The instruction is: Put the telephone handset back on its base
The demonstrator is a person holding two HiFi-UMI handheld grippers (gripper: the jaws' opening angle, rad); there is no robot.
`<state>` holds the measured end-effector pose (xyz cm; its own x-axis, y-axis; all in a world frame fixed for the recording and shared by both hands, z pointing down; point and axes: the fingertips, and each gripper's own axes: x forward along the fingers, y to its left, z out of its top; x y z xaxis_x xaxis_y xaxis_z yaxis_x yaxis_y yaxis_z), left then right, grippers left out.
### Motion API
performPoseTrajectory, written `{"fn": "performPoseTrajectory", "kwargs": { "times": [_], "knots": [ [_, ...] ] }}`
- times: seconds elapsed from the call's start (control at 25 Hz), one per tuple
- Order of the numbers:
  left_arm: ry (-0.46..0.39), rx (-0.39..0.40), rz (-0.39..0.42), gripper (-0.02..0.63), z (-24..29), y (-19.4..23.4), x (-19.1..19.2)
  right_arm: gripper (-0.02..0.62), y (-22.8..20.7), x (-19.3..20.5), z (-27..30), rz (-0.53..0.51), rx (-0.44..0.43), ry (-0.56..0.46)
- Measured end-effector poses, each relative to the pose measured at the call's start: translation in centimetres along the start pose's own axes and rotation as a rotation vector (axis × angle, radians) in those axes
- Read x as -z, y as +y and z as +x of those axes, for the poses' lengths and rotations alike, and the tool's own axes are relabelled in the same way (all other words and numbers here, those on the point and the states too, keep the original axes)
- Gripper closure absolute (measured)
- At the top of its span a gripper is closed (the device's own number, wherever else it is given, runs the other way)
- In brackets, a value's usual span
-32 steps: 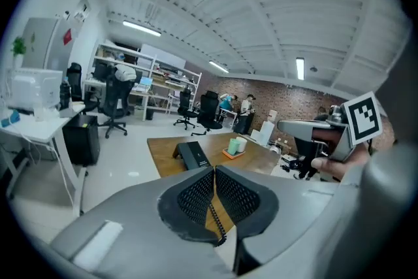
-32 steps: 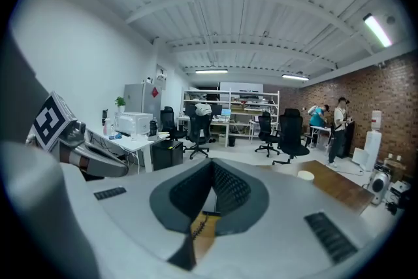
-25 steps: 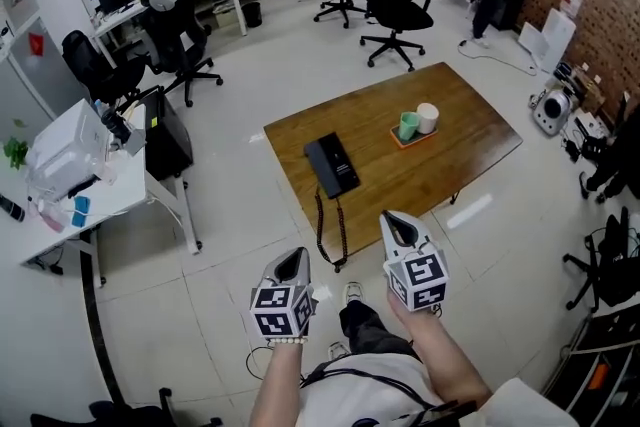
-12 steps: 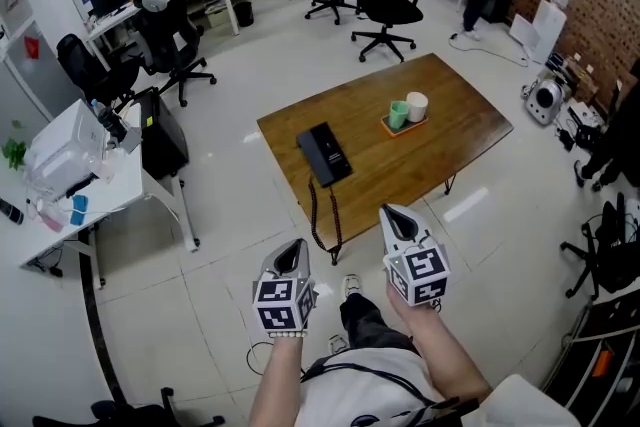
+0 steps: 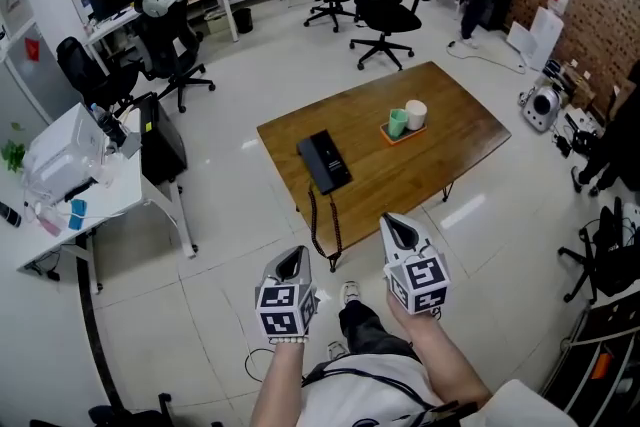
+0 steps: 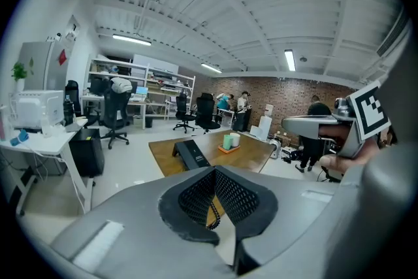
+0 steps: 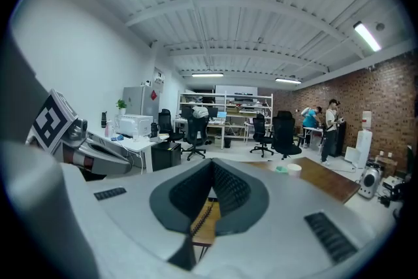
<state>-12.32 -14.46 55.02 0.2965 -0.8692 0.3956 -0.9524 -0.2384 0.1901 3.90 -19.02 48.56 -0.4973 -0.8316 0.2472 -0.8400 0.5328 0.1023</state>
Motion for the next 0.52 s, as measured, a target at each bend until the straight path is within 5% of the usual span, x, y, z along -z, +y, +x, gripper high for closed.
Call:
{"fn": "performPoseTrajectory", "kwargs": {
  "times": [0.52],
  "knots": [
    [0.012,-0.001,-0.009,0.606,0.0,1.3,0.0,0.595,0.6,-0.9,0.7,-0.012,0.01,0.006]
  ]
}}
